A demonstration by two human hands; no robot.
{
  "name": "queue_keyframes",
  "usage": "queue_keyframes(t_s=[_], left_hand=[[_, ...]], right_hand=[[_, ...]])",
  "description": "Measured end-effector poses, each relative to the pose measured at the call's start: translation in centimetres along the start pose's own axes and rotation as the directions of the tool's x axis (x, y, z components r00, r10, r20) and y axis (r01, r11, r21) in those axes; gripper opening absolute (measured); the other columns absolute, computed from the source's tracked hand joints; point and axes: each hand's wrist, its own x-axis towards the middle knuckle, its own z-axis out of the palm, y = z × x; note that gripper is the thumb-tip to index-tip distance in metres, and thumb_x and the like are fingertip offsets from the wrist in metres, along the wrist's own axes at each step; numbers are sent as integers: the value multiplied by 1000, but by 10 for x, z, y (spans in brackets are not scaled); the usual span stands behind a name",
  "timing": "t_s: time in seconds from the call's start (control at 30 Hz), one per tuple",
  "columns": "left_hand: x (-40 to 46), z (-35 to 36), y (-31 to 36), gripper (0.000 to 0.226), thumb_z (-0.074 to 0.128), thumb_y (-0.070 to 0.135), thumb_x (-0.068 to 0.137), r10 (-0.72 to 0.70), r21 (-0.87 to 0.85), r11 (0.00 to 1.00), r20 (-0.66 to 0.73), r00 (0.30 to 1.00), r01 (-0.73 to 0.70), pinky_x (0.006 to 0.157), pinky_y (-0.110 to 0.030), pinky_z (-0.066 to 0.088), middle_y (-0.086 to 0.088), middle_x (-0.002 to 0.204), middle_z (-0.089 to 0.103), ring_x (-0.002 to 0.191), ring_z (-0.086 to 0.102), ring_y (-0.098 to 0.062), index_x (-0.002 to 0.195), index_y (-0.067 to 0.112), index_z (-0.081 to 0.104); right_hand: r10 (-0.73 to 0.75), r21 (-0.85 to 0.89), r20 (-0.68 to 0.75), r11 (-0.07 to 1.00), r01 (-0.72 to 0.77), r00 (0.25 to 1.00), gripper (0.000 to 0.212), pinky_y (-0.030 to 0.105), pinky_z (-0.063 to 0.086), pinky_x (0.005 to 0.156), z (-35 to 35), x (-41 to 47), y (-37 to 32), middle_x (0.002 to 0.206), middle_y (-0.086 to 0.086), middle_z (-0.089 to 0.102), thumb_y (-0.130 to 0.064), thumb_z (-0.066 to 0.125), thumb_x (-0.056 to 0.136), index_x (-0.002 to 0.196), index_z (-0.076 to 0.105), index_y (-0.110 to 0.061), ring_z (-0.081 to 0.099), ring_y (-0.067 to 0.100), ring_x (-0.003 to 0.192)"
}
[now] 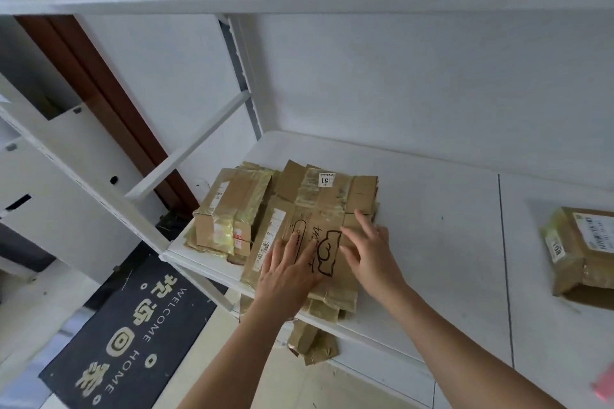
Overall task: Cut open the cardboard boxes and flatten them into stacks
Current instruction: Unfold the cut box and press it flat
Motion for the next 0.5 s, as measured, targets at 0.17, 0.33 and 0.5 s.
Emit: queue_keyframes(t_s=[0.17, 0.33, 0.5], left_hand=[[21, -3, -11, 76, 49, 70, 86, 26, 38, 999, 21, 999, -27, 119, -50, 11, 6, 158, 11, 145, 9, -25, 150, 48, 14], [40, -18, -14, 80, 64, 73, 73, 68, 72, 995, 105, 992, -76, 113, -55, 24, 2, 143, 25, 134, 22, -28, 140, 43, 31], [59, -35, -13, 93, 77, 64, 65, 166, 131, 974, 156, 974, -187, 114, -50, 23, -1, 139, 24, 132, 22, -28, 141, 36, 32]], right_hand=[[62, -271, 234, 962, 4, 970, 61, 46, 13, 122, 0, -9, 12, 164, -4, 11, -56, 43, 96, 151, 31, -33, 11, 27, 148], [160, -281, 344, 958, -61, 925, 65, 51, 7, 122, 0, -1, 12, 165, -3, 7, -59, 46, 95, 152, 25, -36, 11, 25, 150], [184, -337, 351, 940, -59, 918, 67, 51, -1, 122, -1, 4, 4, 165, 0, 7, -54, 50, 95, 153, 25, -33, 5, 23, 152]])
